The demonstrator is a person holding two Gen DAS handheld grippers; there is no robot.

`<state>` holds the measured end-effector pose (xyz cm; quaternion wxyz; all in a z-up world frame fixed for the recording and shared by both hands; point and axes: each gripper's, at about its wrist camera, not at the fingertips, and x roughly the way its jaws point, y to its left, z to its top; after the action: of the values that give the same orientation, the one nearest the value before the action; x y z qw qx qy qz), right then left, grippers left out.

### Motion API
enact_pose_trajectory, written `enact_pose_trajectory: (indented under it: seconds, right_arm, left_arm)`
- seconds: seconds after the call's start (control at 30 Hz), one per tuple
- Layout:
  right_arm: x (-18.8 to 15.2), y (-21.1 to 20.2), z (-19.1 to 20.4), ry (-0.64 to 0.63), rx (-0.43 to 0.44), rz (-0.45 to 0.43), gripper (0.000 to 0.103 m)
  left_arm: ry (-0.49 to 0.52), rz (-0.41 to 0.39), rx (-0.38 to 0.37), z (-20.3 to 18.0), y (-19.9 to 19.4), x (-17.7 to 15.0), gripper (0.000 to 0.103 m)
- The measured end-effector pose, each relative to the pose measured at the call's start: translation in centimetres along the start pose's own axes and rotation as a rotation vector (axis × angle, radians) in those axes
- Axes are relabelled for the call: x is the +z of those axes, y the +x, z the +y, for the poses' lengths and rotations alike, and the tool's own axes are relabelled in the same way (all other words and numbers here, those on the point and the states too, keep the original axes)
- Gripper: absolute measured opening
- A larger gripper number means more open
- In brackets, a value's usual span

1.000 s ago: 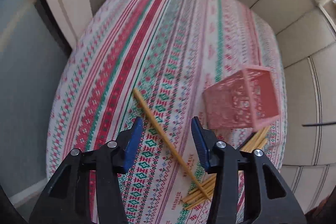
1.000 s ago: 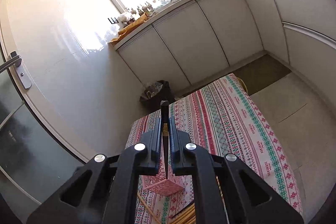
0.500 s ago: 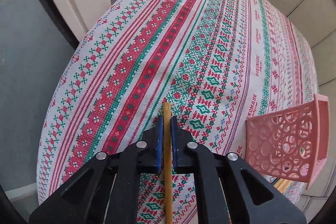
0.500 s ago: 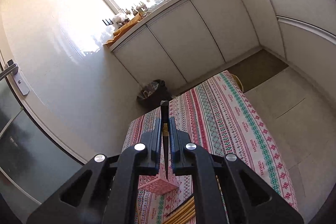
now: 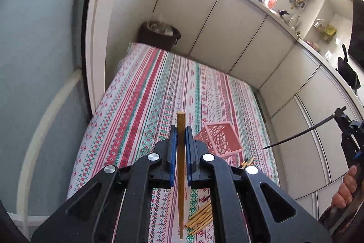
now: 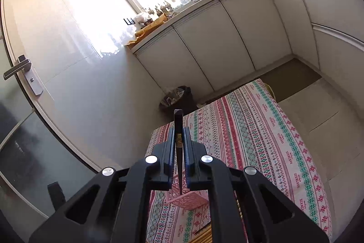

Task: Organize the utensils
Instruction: 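Lower both held sticks into the pink holder and open both tools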

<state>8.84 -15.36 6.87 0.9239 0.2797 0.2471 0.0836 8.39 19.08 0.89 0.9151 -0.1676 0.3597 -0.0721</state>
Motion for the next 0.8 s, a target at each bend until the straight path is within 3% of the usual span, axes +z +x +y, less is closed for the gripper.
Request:
enact_pose_trajectory:
  seconds: [0.27,0.43,0.73,0.8]
  right_arm:
    - [1.5,2.1,5.2,-0.120,-0.012,-0.053,0.007]
    - [0.7,5.0,7.4,-0.220,-0.023,-0.080,0.007]
    - [-6.0,11.4,6.0,-0.322,-0.055,0.060,0.011]
    - [-6.1,11.6,6.0,-0.312,-0.053,0.088,0.025]
  left_arm:
    - [0.032,-0.207,-0.036,-1.9,-4.4,1.7,0.006]
    - [0.017,-0.231,-0.040,-1.7,-4.3,2.2,0.006]
    - [0.001,-0.273,-0.048,-1.4,-5.9,2.3,0.006]
    - [0.006,-0.299,-0.057,-1.9,-6.4,2.6,0.006]
